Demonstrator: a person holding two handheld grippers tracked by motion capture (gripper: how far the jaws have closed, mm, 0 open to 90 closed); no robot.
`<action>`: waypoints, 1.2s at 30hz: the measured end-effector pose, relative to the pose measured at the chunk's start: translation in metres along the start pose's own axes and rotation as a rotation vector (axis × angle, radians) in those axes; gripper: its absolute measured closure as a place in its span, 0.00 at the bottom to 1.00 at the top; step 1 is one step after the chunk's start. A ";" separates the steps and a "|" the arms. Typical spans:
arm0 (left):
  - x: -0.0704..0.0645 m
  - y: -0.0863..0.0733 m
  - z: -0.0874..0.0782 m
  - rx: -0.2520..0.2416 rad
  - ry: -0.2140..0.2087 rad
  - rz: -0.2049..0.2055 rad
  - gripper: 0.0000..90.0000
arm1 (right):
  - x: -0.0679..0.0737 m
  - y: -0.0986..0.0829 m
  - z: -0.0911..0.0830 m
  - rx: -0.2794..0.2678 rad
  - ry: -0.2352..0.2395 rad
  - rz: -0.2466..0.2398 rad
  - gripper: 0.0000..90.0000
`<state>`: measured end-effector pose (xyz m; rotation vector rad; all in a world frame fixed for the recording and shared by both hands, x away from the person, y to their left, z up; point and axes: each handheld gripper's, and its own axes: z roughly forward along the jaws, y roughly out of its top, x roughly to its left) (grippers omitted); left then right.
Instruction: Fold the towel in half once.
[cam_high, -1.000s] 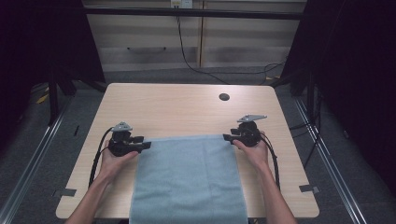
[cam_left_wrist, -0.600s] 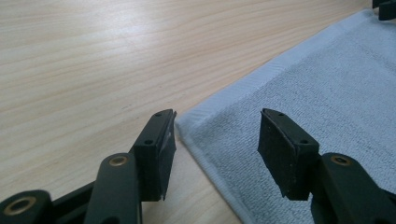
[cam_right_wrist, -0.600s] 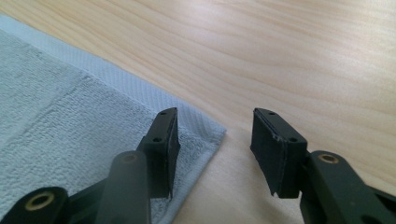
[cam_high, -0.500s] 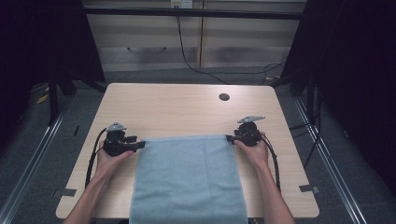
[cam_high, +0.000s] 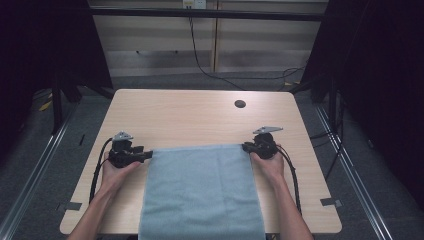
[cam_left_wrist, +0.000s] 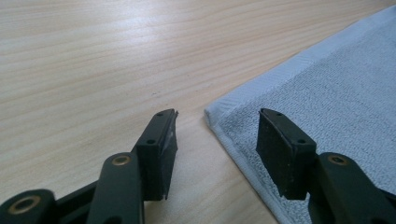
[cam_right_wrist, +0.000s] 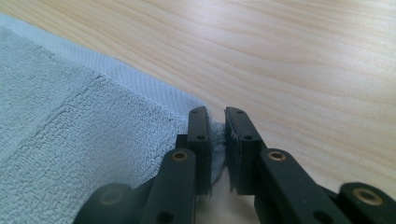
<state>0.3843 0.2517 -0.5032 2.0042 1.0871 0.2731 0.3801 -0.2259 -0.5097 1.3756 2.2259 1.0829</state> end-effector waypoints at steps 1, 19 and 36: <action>-0.002 0.000 0.001 -0.008 -0.002 0.005 0.53 | 0.000 0.000 0.000 -0.002 0.004 0.000 0.90; -0.030 0.005 0.020 0.045 -0.039 0.189 0.92 | 0.002 0.003 -0.008 -0.026 0.026 0.003 0.90; -0.024 0.026 -0.034 -0.167 -0.188 0.008 0.95 | 0.011 0.023 -0.066 -0.174 0.090 -0.023 0.91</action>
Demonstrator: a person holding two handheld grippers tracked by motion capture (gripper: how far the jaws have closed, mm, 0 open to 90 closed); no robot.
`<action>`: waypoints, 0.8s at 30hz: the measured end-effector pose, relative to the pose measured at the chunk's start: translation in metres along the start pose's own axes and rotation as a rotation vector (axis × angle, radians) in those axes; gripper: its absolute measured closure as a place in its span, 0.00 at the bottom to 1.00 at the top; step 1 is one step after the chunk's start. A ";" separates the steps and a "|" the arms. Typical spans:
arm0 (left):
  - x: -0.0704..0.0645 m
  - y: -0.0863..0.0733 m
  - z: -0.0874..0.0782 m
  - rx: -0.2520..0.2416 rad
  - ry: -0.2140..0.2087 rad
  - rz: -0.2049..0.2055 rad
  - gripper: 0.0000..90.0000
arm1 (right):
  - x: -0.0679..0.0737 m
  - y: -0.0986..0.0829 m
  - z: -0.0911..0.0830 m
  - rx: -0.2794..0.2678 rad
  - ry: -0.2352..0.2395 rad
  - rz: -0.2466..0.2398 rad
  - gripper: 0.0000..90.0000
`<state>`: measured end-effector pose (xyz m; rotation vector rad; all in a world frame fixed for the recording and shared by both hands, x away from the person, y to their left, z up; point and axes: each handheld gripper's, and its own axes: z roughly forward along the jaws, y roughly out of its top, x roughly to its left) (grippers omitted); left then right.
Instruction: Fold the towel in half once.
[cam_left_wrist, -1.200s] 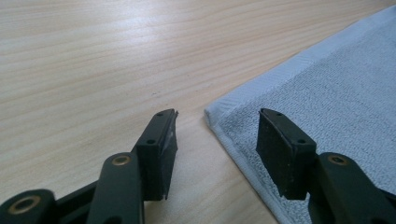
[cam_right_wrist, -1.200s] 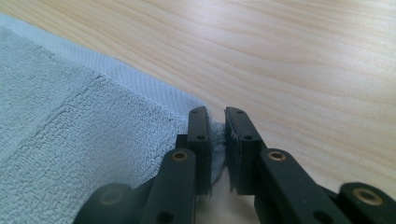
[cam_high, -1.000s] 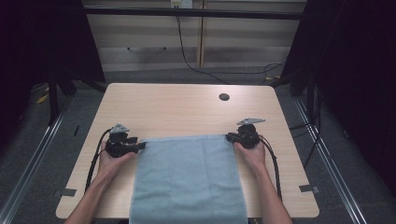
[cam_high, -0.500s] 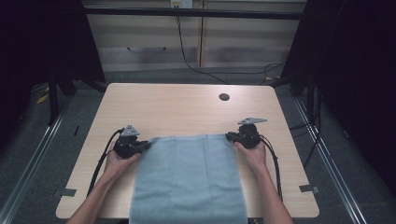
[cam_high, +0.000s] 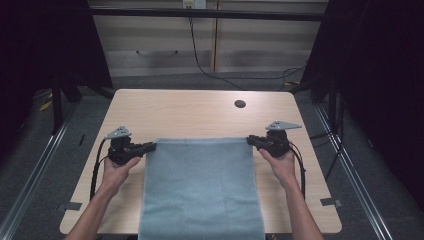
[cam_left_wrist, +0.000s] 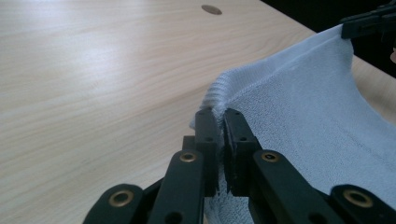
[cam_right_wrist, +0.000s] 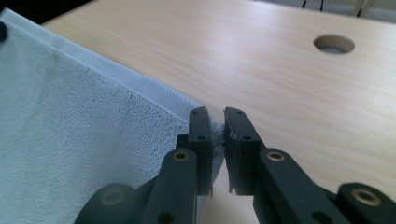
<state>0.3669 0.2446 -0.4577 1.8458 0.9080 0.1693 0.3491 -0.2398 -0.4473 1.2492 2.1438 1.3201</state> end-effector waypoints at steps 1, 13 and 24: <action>0.001 0.001 -0.002 -0.005 -0.003 -0.005 0.95 | 0.001 0.003 -0.003 -0.015 0.008 -0.007 0.91; 0.006 0.041 -0.012 -0.065 0.004 0.015 0.95 | 0.008 0.058 -0.018 -0.099 0.026 -0.014 0.91; 0.007 0.091 -0.016 -0.131 0.008 0.033 0.95 | 0.002 0.103 -0.023 -0.128 0.017 -0.023 0.91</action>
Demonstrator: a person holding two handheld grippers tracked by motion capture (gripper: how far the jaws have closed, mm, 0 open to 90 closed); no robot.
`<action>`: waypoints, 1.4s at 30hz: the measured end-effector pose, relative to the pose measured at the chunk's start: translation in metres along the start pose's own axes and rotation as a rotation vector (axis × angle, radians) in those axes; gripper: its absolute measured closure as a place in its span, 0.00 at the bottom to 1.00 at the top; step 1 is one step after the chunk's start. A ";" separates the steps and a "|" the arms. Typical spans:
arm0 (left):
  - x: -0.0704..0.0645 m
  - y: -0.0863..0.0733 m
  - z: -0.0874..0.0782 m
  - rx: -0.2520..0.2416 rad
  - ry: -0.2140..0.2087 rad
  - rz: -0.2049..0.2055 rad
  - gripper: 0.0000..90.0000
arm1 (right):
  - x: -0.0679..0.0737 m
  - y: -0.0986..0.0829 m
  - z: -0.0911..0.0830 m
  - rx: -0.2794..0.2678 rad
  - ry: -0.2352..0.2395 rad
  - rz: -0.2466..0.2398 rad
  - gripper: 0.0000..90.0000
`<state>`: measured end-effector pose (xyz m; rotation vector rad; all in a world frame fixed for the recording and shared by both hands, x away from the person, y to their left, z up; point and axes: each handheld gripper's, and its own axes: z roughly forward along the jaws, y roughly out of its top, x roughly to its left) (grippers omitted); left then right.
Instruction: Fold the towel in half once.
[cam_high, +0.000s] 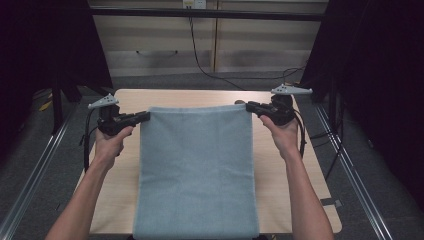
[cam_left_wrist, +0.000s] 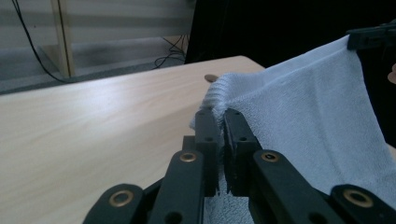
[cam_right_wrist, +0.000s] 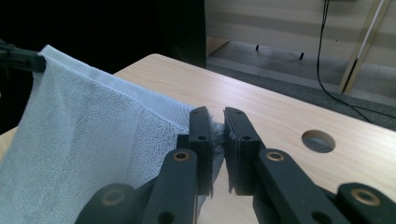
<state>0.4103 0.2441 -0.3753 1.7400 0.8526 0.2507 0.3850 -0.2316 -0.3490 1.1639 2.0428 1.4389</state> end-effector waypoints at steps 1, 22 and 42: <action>0.000 0.006 0.001 0.004 0.010 0.011 0.95 | -0.001 0.005 -0.001 -0.003 -0.008 -0.002 0.91; -0.027 0.031 -0.035 -0.065 -0.011 0.074 0.95 | 0.022 0.046 -0.043 -0.097 0.013 -0.081 0.92; -0.071 -0.100 -0.096 0.093 -0.112 0.024 0.95 | 0.079 -0.087 -0.097 -0.024 0.152 -0.024 0.91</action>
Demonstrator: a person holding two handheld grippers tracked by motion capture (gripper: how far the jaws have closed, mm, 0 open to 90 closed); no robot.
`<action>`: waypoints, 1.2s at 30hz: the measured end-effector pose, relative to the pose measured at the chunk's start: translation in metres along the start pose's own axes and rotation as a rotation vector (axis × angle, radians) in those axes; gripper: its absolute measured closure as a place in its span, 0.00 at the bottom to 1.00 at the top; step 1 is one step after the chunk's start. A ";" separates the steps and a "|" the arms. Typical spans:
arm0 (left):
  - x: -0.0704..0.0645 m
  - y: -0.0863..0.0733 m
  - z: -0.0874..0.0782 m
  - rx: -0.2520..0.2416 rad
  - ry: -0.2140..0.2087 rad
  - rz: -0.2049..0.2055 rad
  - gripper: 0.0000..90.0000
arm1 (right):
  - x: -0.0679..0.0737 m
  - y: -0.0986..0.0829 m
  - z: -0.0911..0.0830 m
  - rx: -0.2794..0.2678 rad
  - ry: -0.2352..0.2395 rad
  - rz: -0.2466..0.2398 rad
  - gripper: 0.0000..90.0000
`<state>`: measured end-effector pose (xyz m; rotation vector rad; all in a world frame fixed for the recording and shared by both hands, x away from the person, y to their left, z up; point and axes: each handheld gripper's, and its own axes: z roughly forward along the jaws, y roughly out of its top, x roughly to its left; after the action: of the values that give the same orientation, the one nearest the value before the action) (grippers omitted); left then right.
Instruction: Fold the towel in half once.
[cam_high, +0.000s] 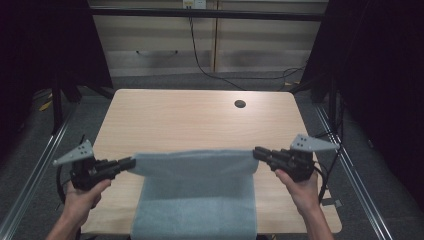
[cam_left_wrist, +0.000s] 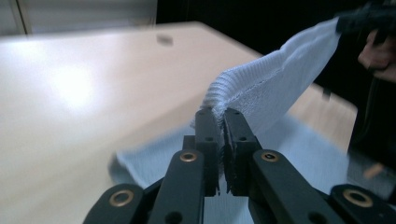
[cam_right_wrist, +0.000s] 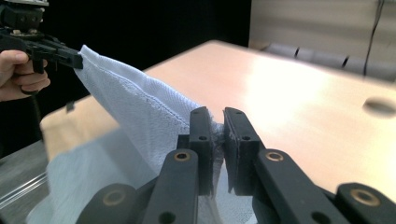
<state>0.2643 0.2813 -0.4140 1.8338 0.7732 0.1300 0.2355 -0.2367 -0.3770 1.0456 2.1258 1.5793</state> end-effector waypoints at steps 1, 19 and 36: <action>0.000 -0.011 0.004 0.026 -0.004 -0.019 0.95 | 0.001 -0.011 0.001 0.023 -0.004 0.012 0.92; 0.010 -0.076 0.050 0.271 0.024 -0.056 0.95 | 0.002 -0.115 0.050 0.396 -0.055 0.037 0.92; 0.080 -0.032 0.112 0.212 0.164 -0.093 0.95 | -0.073 -0.077 0.120 0.358 -0.228 0.074 0.92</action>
<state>0.3618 0.2426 -0.5090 2.0003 1.0184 0.1436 0.3312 -0.2136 -0.5040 1.3567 2.2767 1.0647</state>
